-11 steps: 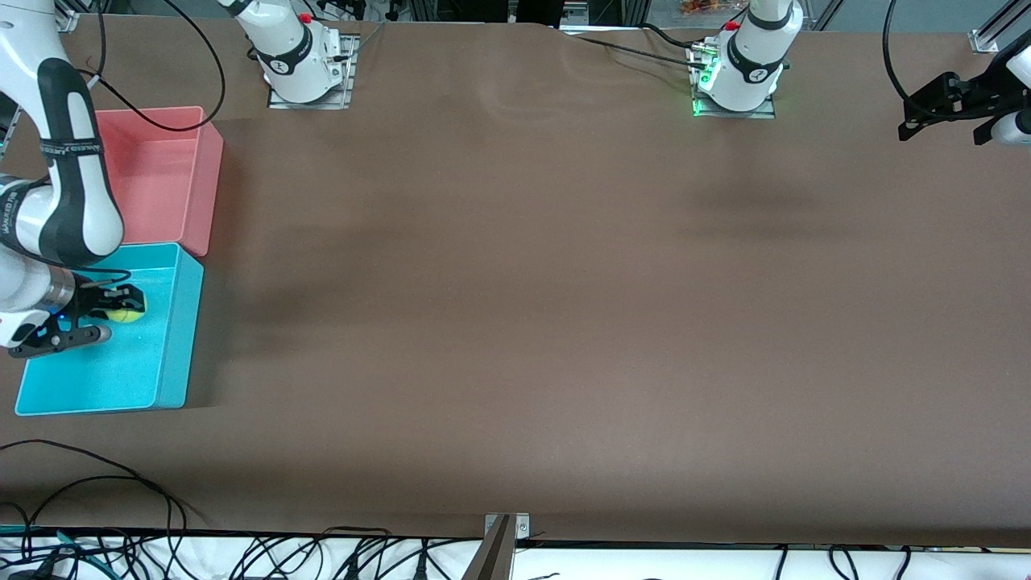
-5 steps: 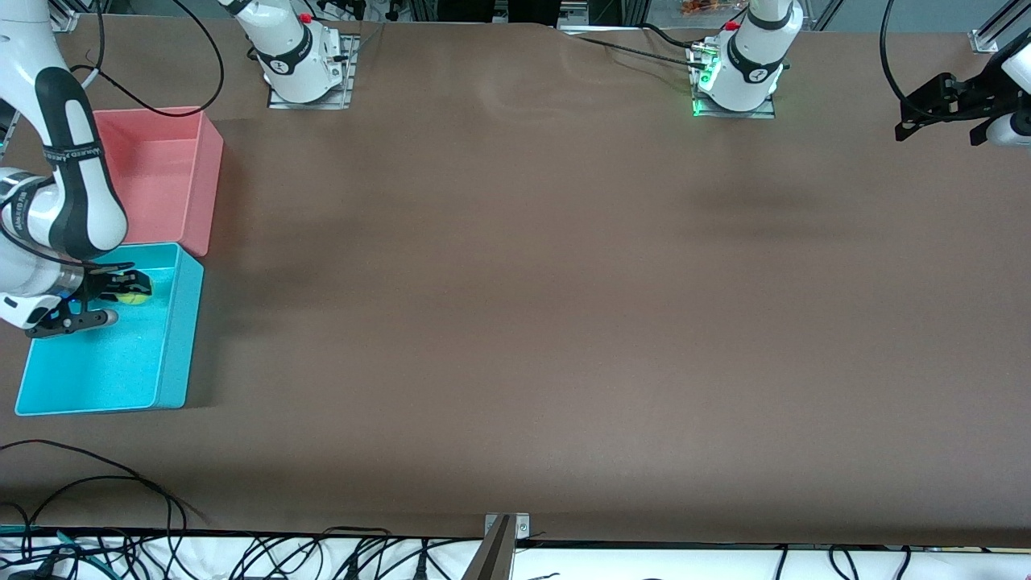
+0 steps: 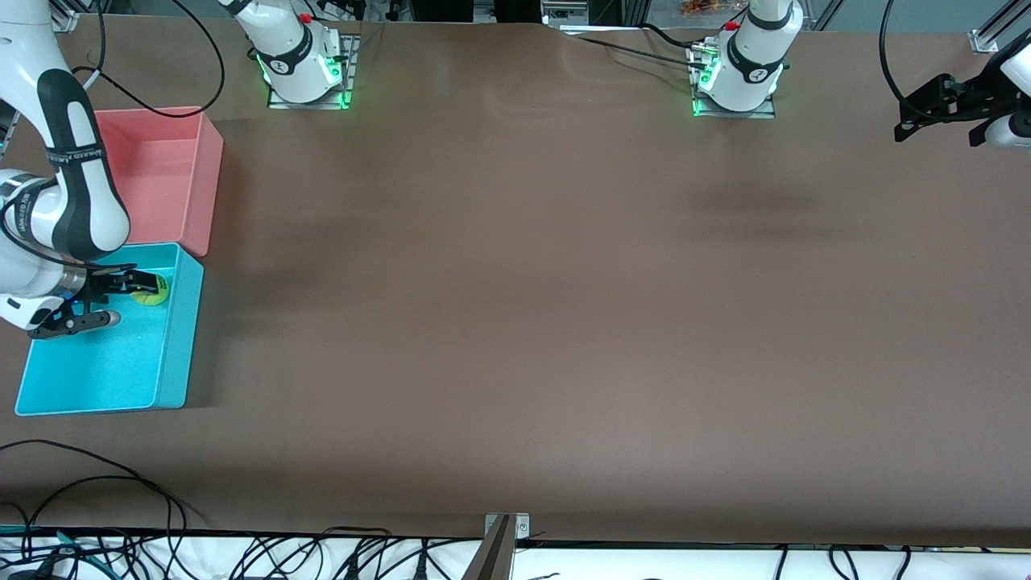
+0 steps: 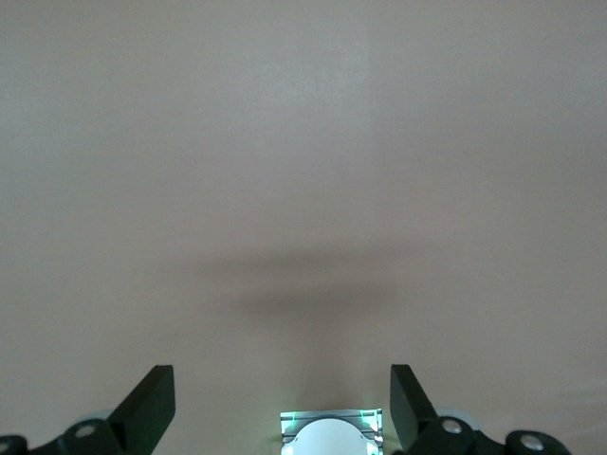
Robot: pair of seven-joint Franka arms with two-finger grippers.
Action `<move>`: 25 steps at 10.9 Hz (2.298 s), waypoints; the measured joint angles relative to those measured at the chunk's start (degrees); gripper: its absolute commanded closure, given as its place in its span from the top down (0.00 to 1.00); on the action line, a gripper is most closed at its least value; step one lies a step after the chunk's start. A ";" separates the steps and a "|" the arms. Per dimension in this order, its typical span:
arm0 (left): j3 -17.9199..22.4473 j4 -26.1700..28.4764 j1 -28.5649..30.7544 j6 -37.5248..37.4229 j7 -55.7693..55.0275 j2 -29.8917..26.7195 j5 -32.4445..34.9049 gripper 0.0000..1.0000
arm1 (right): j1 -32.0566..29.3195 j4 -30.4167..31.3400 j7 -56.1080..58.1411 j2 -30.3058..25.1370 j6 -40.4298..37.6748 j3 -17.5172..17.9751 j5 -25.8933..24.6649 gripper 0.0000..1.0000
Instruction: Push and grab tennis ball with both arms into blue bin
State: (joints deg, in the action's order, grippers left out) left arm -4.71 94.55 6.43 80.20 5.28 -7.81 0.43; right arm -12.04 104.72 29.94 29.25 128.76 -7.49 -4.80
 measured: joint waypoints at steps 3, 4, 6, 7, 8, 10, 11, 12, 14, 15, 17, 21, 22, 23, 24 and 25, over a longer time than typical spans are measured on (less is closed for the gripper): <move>-0.03 -0.03 0.00 0.16 0.00 0.01 0.00 1.00 | 0.82 -3.93 -2.50 -3.77 -9.64 0.83 0.01 1.00; -0.03 -0.04 0.00 0.42 0.00 0.01 0.00 1.00 | 1.55 -6.35 -3.71 -5.45 -15.18 1.12 0.01 1.00; -0.06 -0.05 -0.01 0.77 0.00 0.02 0.00 1.00 | 2.39 -10.97 -4.67 -7.52 -20.75 1.89 0.15 1.00; -0.09 -0.06 -0.01 0.79 0.00 0.03 0.00 1.00 | 2.49 -12.42 -4.68 -8.21 -22.54 2.11 0.21 1.00; -0.10 -0.07 -0.01 0.80 0.00 0.03 0.00 1.00 | 2.69 -13.76 -4.68 -9.07 -24.33 2.45 0.56 1.00; -0.10 -0.08 -0.01 0.81 0.00 0.05 0.00 1.00 | 3.37 -17.59 -6.41 -10.78 -29.57 2.62 3.43 1.00; -0.10 -0.10 -0.01 0.81 0.00 0.05 0.00 1.00 | 3.38 -19.85 -7.84 -11.87 -31.82 2.62 5.41 1.00; -0.10 -0.11 -0.01 0.81 0.00 0.06 0.00 1.00 | 3.39 -21.42 -10.12 -13.35 -33.77 2.64 6.20 1.00; -0.10 -0.14 -0.02 0.81 0.00 0.09 0.00 1.00 | 3.25 -22.11 -13.79 -17.25 -37.57 3.41 6.43 1.00; -0.10 -0.16 -0.01 0.81 0.00 0.10 0.00 1.00 | 3.23 -22.00 -14.62 -19.34 -38.77 3.86 6.43 1.00; -0.07 -0.18 -0.01 0.82 0.00 0.10 0.00 1.00 | 3.35 -21.56 -16.24 -22.28 -40.64 5.14 6.43 1.00; 0.10 -0.19 0.06 0.82 0.00 0.11 0.00 1.00 | 10.39 -17.54 -20.81 -26.29 -37.31 2.33 5.91 1.00; 0.13 -0.20 0.09 0.82 0.00 0.11 0.00 1.00 | 12.19 -14.66 -22.00 -27.88 -34.86 1.24 5.74 1.00; 0.13 -0.33 0.09 0.83 0.00 0.11 0.00 1.00 | 12.95 -11.74 -22.65 -29.46 -32.99 0.86 5.64 1.00; 0.11 -0.63 0.09 0.84 0.00 0.11 0.00 1.00 | 13.11 -9.70 -22.84 -30.55 -32.21 0.74 5.61 1.00; 0.10 -0.95 0.09 0.84 0.00 0.10 0.00 1.00 | 13.12 -8.63 -22.85 -31.09 -32.02 0.68 5.61 1.00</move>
State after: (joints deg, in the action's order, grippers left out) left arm -4.61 93.60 6.52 81.04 5.28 -7.70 0.43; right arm 1.08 96.09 7.09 -1.83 96.74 -6.82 0.81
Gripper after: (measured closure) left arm 0.000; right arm 0.000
